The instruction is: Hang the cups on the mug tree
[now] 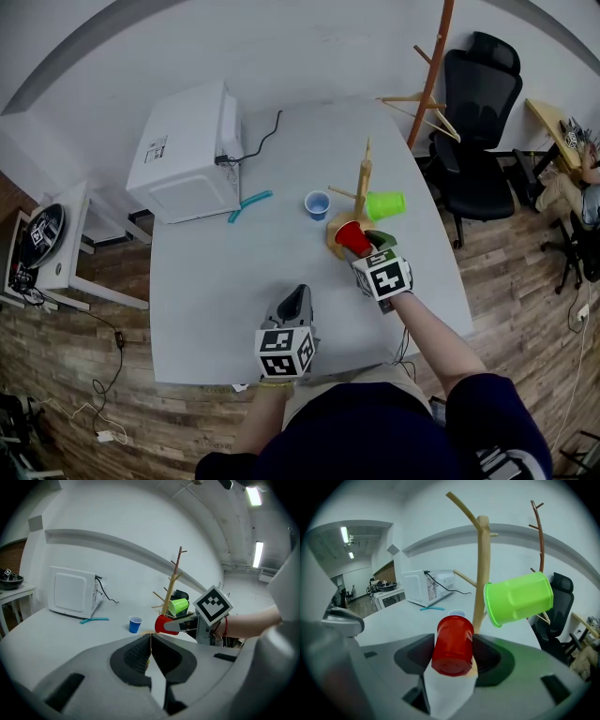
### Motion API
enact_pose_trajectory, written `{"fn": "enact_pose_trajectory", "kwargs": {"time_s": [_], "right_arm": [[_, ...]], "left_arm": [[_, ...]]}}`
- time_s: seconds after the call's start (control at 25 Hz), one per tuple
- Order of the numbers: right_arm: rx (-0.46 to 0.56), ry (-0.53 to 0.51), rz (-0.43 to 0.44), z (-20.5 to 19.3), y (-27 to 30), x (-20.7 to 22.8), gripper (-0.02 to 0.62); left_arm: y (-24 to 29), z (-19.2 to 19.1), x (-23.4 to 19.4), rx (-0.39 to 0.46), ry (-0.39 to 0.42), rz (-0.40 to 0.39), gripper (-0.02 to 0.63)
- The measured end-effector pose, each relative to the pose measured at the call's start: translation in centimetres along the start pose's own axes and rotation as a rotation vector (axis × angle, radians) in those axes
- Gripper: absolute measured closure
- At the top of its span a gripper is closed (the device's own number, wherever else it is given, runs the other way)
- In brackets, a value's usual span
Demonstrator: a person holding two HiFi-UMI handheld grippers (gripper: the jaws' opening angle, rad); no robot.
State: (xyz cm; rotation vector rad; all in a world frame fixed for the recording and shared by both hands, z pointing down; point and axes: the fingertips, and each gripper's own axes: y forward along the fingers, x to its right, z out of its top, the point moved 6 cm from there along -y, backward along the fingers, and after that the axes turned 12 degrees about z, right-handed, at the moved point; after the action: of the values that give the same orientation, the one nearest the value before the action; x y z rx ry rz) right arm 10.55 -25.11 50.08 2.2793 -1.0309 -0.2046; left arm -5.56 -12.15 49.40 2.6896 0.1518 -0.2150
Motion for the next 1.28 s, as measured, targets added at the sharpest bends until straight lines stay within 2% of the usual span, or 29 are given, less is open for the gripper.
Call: {"fn": "enact_pose_trajectory", "kwargs": {"time_s": [0.52,1.28], "right_arm": [[0.003,-0.023,-0.037,0.8,0.7,0.5,0.336],[0.013,-0.018,-0.027,1.8,1.0,-0.4,0.336]], "left_arm": [[0.3,0.0,-0.5,-0.003,-0.006,0.004,0.586],[0.5,0.3,-1.0,0.000,-0.009,-0.004,0.586]]}}
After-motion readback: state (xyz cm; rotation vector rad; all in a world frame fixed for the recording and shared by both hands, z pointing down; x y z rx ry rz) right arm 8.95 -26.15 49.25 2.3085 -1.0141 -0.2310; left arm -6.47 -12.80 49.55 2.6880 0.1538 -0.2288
